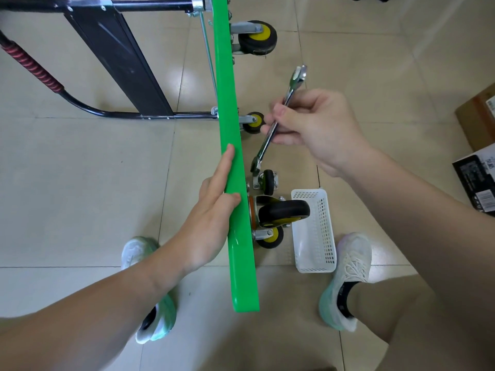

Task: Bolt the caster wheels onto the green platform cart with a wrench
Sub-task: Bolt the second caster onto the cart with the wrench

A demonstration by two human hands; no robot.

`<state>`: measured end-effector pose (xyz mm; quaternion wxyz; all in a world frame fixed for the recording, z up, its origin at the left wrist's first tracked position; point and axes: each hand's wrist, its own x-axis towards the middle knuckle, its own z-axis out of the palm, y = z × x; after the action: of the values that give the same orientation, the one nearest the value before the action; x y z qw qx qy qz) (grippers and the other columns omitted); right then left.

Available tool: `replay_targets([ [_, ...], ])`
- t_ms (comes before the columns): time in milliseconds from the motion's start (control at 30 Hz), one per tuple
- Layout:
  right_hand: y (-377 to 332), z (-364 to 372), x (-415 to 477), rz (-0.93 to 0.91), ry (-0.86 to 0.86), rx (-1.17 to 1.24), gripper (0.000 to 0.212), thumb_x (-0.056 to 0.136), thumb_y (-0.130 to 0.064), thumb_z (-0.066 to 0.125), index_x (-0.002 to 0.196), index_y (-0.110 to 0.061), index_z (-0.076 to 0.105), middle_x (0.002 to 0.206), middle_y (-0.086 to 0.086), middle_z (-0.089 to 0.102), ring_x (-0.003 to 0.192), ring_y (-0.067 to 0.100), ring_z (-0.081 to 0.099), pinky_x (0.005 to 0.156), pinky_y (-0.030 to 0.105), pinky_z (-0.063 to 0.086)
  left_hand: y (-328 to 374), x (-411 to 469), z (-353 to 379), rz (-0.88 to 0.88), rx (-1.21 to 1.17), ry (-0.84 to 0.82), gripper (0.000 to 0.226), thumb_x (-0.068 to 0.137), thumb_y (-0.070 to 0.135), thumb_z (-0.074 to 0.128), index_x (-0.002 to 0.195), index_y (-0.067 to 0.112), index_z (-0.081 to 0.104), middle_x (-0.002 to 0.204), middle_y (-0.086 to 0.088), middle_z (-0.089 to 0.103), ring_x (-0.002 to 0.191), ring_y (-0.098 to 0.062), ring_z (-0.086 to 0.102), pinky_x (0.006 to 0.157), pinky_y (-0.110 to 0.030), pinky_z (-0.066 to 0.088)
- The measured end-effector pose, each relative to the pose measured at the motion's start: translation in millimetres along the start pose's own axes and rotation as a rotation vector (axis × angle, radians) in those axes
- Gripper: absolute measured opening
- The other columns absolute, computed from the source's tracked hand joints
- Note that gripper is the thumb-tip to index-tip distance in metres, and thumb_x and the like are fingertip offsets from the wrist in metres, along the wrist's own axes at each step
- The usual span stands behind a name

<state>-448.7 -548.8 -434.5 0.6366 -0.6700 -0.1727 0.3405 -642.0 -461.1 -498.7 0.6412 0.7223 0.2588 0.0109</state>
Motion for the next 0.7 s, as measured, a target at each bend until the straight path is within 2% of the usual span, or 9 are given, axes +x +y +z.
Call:
replay_targets([
  [167,8.3,-8.2,-41.6,-0.273,-0.073,-0.179,0.016,0.083,0.006,0.073,0.094,-0.005,0.07,0.096,0.014,0.075,0.094,0.026,0.074,0.084,0.035,0.06,-1.9,-0.1,0.6,0.026,-0.002,0.013,0.074,0.087,0.042,0.036,0.151,0.071,0.011,0.145,0.037,0.034,0.14,0.003,0.038,0.125,-0.042,0.027],
  [300,28.6,-4.7,-64.8,-0.391,-0.061,-0.205,0.019,0.08,0.009,0.075,0.097,0.004,0.072,0.095,0.014,0.075,0.088,0.017,0.073,0.083,0.024,0.057,-2.9,0.2,2.7,0.026,-0.022,0.039,0.074,0.085,0.043,0.037,0.148,0.075,0.014,0.142,0.035,0.037,0.139,-0.005,0.043,0.121,-0.048,0.033],
  [467,41.9,1.1,-76.9,-0.445,-0.071,-0.261,0.02,0.078,0.007,0.077,0.098,0.006,0.073,0.096,0.012,0.075,0.085,0.007,0.071,0.083,0.016,0.054,-3.6,1.2,2.3,0.042,-0.036,0.067,0.077,0.079,0.047,0.039,0.147,0.075,0.017,0.155,0.029,0.034,0.145,-0.004,0.038,0.123,-0.047,0.031],
  [600,46.0,4.1,-71.4,-0.458,-0.074,-0.264,0.019,0.079,0.003,0.078,0.097,0.001,0.074,0.097,0.01,0.076,0.088,0.01,0.072,0.087,0.024,0.056,-4.6,2.4,4.9,0.041,-0.046,0.072,0.077,0.078,0.047,0.04,0.146,0.075,0.017,0.154,0.028,0.036,0.145,-0.008,0.039,0.121,-0.048,0.033],
  [700,44.9,11.2,-61.2,-0.426,-0.097,-0.247,0.023,0.079,0.002,0.077,0.096,-0.014,0.073,0.095,0.004,0.076,0.088,0.011,0.072,0.09,0.03,0.057,-6.7,4.0,6.4,0.034,-0.048,0.09,0.079,0.075,0.047,0.039,0.147,0.074,0.018,0.143,0.032,0.04,0.144,-0.008,0.04,0.12,-0.049,0.034],
])
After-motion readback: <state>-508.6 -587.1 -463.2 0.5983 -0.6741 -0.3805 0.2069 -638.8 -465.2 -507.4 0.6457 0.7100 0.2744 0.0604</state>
